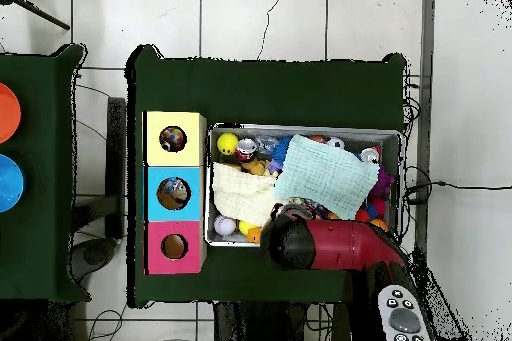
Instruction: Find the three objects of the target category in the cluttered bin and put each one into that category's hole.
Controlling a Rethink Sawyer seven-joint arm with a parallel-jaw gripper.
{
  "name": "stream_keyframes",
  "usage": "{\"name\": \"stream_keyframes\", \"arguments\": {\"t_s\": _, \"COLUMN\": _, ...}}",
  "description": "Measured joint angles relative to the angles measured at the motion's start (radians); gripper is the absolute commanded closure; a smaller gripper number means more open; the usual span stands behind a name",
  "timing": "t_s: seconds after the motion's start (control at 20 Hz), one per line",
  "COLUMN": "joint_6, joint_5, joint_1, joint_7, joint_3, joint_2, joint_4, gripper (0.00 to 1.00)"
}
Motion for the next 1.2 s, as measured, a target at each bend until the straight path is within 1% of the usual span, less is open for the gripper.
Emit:
{"name": "stream_keyframes", "arguments": {"t_s": 0.05, "joint_6": 0.01, "joint_5": 0.006, "joint_1": 0.011, "joint_7": 0.0, "joint_3": 0.0, "joint_2": -0.017, "joint_4": 0.001, "gripper": 1.0}}
{"name": "stream_keyframes", "arguments": {"t_s": 0.2, "joint_6": 0.021, "joint_5": 0.012, "joint_1": 0.021, "joint_7": 0.0, "joint_3": 0.0, "joint_2": -0.031, "joint_4": 0.003, "gripper": 1.0}}
{"name": "stream_keyframes", "arguments": {"t_s": 0.35, "joint_6": 0.046, "joint_5": 0.029, "joint_1": 0.04, "joint_7": 0.0, "joint_3": 0.0, "joint_2": -0.062, "joint_4": 0.01, "gripper": 1.0}}
{"name": "stream_keyframes", "arguments": {"t_s": 0.6, "joint_6": 0.106, "joint_5": 0.057, "joint_1": 0.075, "joint_7": 0.0, "joint_3": -0.001, "joint_2": -0.109, "joint_4": 0.016, "gripper": 1.0}}
{"name": "stream_keyframes", "arguments": {"t_s": 0.65, "joint_6": 0.145, "joint_5": 0.074, "joint_1": 0.101, "joint_7": 0.0, "joint_3": -0.005, "joint_2": -0.133, "joint_4": 0.016, "gripper": 1.0}}
{"name": "stream_keyframes", "arguments": {"t_s": 0.8, "joint_6": 0.178, "joint_5": 0.09, "joint_1": 0.125, "joint_7": 0.0, "joint_3": -0.009, "joint_2": -0.155, "joint_4": 0.017, "gripper": 1.0}}
{"name": "stream_keyframes", "arguments": {"t_s": 0.9, "joint_6": 0.223, "joint_5": 0.12, "joint_1": 0.162, "joint_7": 0.0, "joint_3": -0.01, "joint_2": -0.189, "joint_4": 0.018, "gripper": 1.0}}
{"name": "stream_keyframes", "arguments": {"t_s": 1.05, "joint_6": 0.241, "joint_5": 0.157, "joint_1": 0.194, "joint_7": 0.0, "joint_3": -0.01, "joint_2": -0.218, "joint_4": 0.018, "gripper": 1.0}}
{"name": "stream_keyframes", "arguments": {"t_s": 1.2, "joint_6": 0.241, "joint_5": 0.178, "joint_1": 0.209, "joint_7": 0.0, "joint_3": -0.01, "joint_2": -0.229, "joint_4": 0.018, "gripper": 1.0}}
